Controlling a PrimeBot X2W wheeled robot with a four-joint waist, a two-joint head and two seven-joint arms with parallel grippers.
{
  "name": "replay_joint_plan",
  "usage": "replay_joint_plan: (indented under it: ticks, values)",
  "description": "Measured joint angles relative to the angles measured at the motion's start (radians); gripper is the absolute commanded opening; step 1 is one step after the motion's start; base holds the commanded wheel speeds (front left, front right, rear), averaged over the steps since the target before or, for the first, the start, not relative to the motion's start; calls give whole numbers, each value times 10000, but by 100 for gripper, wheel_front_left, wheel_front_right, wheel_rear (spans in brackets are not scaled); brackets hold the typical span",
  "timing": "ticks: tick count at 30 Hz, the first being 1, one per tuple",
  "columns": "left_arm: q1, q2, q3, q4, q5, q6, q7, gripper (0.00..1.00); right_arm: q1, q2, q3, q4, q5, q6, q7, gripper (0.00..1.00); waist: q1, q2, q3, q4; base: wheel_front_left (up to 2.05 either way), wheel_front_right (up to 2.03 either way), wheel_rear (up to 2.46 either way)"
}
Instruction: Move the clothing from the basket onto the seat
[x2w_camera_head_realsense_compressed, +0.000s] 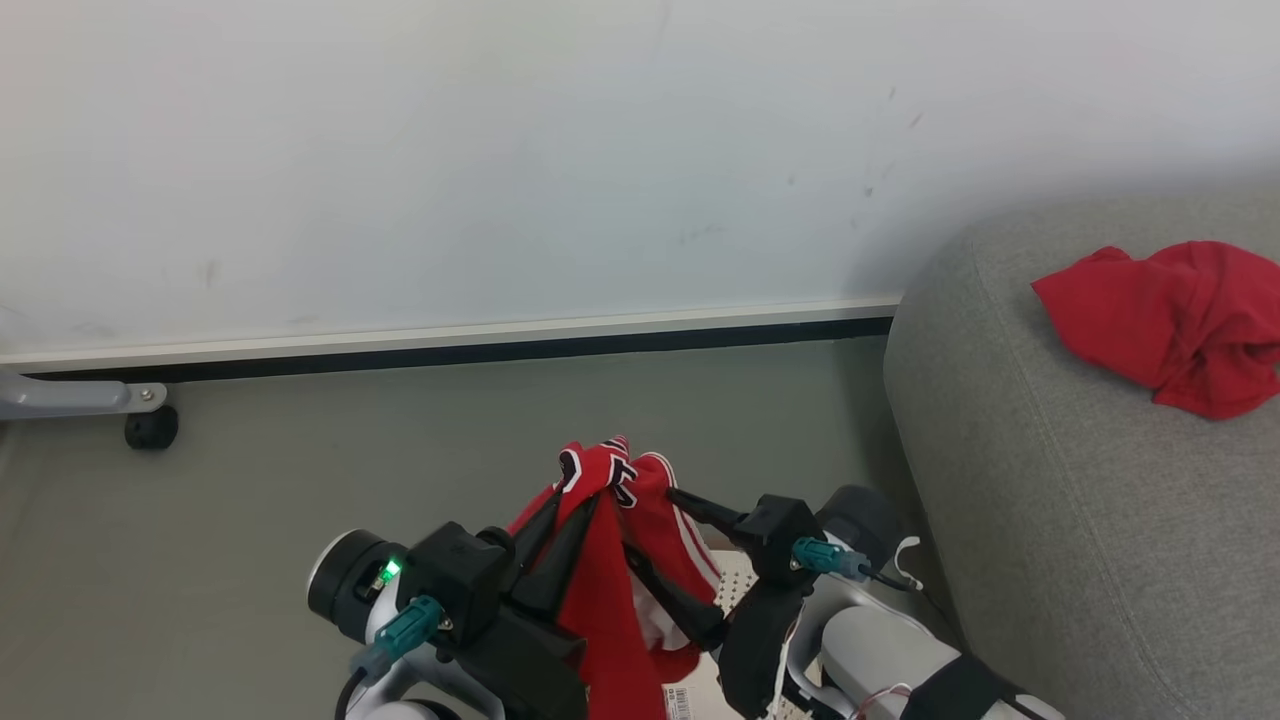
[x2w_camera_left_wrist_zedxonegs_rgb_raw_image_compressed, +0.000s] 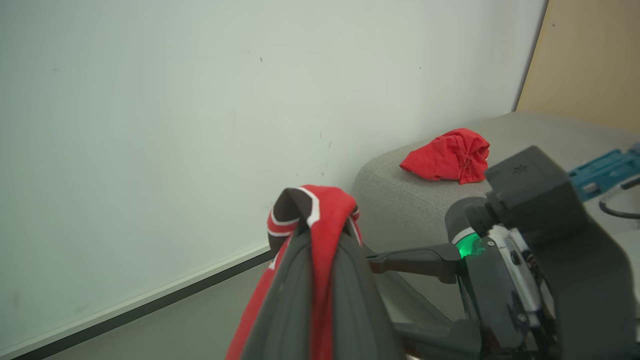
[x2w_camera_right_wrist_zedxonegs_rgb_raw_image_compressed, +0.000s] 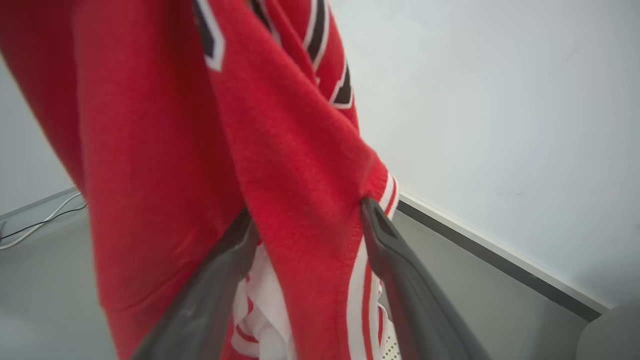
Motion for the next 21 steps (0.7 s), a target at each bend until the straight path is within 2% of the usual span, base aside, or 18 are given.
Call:
replay_joint_plan:
  ticks: [9, 10, 11, 12, 13, 21]
  values:
    - [9, -73, -245, -203, 0, -90, 102, 0, -328, -2, 211, 81, 259, 0, -73, 100, 0, 0, 73, -47, 0, 0, 0]
    - [9, -82, -255, -224, 0, -92, 130, 0, -335, -2, 272, 79, 299, 0, -73, 77, 0, 0, 82, -50, 0, 0, 0]
    - [9, -84, -263, -236, 0, -92, 167, 0, -355, -2, 337, 79, 330, 0, -73, 33, 0, 0, 91, -53, 0, 0, 0]
    - [9, -84, -267, -242, -2, -94, 178, 0, -401, -2, 399, 77, 353, 0, -73, 21, 0, 0, 100, -57, 0, 0, 0]
    - [9, -84, -265, -244, -2, -96, 178, 0, -462, 0, 445, 73, 410, 0, -75, 0, 0, 0, 108, -62, 0, 0, 0]
    - [94, 71, 104, -128, -59, -48, 217, 0, -547, 15, 445, 173, 867, 0, -79, 0, 0, 0, 148, -313, 0, 0, 0]
